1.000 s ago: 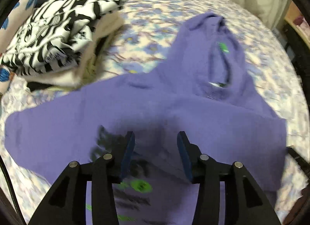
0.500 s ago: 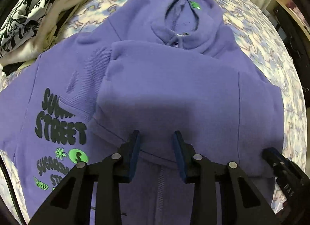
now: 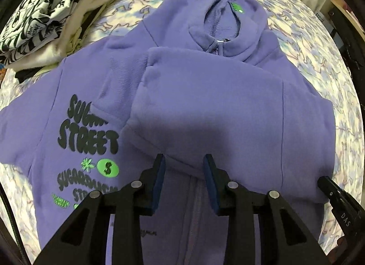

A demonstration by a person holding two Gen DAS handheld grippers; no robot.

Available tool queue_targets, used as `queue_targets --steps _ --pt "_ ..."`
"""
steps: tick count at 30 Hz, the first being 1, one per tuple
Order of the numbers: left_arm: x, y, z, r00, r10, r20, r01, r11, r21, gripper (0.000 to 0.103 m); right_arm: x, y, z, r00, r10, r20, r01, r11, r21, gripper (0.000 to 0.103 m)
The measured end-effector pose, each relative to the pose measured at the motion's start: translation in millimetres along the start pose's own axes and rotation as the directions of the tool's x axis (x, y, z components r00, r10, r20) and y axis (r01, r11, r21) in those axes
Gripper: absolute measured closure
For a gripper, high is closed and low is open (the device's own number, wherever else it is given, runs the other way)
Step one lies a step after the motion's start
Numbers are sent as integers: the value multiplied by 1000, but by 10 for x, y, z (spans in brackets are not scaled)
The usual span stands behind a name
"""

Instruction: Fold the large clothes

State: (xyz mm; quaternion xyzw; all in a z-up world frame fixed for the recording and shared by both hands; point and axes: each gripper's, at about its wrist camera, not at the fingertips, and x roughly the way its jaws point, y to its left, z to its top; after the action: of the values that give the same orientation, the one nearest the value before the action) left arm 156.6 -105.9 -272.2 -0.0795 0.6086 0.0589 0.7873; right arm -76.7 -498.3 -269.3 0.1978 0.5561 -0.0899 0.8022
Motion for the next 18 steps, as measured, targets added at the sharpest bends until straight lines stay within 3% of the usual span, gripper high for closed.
queue_targets --steps 12,18 --pt "-910 -187 -197 999 5 45 -4 1000 -22 69 -595 28 -114 998 -10 -62 9 1000 -20 89" --pt "-1531 -304 -415 997 15 76 -11 999 -51 69 -1046 170 -170 997 36 -65 -41 996 -75 89"
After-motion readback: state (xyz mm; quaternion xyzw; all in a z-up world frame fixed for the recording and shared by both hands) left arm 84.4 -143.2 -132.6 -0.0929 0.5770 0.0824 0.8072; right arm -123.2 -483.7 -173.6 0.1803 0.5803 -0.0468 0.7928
